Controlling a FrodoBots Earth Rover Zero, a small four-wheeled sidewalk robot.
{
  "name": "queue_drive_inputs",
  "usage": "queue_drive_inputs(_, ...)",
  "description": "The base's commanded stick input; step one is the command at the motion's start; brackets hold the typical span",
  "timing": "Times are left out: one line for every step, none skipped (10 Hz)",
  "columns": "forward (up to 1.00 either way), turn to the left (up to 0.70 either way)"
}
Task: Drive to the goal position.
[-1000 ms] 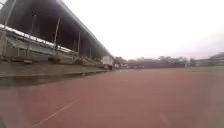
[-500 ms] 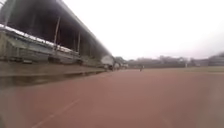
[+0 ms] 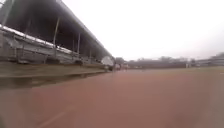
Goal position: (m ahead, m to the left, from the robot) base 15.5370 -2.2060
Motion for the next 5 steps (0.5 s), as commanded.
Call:
queue_drive_inputs(1.0, 0.0)
queue_drive_inputs(1.0, 0.0)
queue_drive_inputs(1.0, 0.0)
queue_drive_inputs(1.0, 0.0)
queue_drive_inputs(1.0, 0.0)
